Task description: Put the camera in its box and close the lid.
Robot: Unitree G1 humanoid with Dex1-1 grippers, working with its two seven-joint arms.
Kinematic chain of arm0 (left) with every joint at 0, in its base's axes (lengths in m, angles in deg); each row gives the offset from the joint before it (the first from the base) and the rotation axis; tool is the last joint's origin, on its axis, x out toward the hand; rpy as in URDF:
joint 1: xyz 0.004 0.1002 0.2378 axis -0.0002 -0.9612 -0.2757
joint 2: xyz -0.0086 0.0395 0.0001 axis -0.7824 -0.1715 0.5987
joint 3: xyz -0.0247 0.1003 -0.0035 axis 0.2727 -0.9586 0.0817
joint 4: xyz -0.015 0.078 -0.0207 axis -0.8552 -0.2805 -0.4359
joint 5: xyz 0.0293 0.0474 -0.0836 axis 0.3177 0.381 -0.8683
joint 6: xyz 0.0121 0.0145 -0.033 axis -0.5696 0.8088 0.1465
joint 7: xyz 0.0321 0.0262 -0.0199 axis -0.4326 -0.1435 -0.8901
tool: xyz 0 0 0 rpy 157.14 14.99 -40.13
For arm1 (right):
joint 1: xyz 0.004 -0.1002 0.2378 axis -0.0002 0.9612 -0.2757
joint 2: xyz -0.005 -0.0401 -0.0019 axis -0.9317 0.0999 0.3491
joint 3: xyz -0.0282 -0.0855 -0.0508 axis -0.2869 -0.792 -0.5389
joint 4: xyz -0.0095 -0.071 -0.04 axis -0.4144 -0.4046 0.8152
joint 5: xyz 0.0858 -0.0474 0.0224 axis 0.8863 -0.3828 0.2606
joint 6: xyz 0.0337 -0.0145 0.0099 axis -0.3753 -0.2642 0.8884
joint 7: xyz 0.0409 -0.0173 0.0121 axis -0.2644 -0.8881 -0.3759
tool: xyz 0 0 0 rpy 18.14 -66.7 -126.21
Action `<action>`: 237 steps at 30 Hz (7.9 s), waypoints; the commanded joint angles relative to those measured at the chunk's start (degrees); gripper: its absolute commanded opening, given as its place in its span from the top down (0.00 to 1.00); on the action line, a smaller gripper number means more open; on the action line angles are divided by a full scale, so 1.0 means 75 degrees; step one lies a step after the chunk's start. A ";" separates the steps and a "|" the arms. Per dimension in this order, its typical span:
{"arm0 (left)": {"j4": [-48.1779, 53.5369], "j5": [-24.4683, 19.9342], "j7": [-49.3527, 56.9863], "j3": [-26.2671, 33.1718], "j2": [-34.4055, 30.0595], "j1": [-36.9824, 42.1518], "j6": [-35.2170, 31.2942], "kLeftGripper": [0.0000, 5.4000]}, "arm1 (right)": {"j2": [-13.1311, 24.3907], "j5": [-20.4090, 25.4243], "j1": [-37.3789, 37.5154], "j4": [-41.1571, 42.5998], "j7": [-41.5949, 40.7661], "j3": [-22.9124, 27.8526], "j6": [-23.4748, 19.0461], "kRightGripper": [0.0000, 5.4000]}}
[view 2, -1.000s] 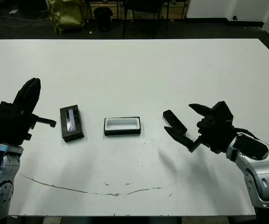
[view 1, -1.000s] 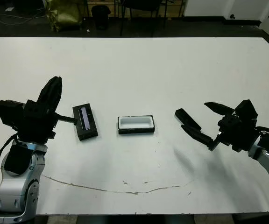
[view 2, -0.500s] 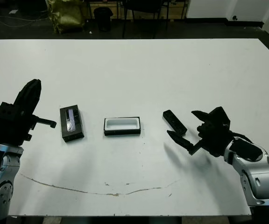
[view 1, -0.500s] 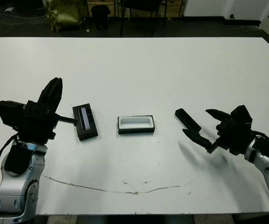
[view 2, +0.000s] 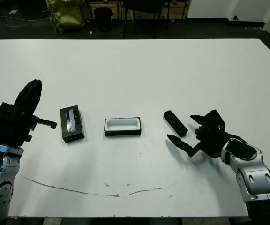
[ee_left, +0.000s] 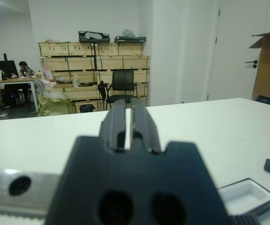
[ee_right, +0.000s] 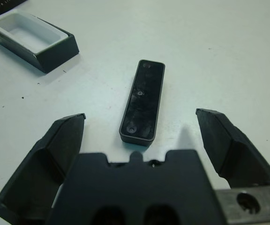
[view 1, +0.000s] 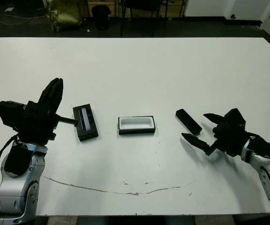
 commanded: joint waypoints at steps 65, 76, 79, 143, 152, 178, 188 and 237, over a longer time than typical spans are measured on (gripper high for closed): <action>-0.0482 -0.0045 -0.0191 0.0133 -0.0176 0.0428 -0.0136 1.00 | -0.0041 -0.0066 -0.0537 0.0768 0.0904 -0.0306 -0.3005 0.91; -0.0523 -0.0043 -0.0216 0.0093 -0.0177 0.0612 -0.0264 1.00 | -0.0267 0.0671 -0.2390 0.0242 -0.0488 -0.0151 -0.2353 0.92; -0.0514 -0.0072 -0.0204 0.0076 -0.0176 0.0639 -0.0331 1.00 | -0.0127 0.0258 -0.2970 0.0097 -0.1002 -0.0636 -0.1649 0.92; -0.0224 -0.0012 -0.0036 -0.0037 -0.0095 0.0544 -0.0738 1.00 | -0.1666 -0.2551 -0.6301 -0.5136 -0.5354 -0.3004 0.1379 0.92; -0.0217 0.0038 -0.0014 -0.0034 -0.0101 0.0518 -0.0715 1.00 | -0.1810 -0.2663 -0.6319 -0.5374 -0.5389 -0.3002 0.1397 0.92; -0.0159 0.0105 0.0069 -0.0091 -0.0046 0.0410 -0.0691 1.00 | -0.2184 -0.3042 -0.6366 -0.5661 -0.5256 -0.3192 0.1326 0.92; -0.0154 0.0066 0.0063 -0.0091 -0.0064 0.0370 -0.0687 1.00 | -0.2272 -0.3005 -0.6222 -0.5437 -0.5096 -0.3156 0.1273 0.92; -0.0173 0.0023 0.0021 -0.0084 -0.0079 0.0304 -0.0664 1.00 | -0.2466 -0.3016 -0.6874 -0.7163 -0.5808 -0.2930 0.2821 0.37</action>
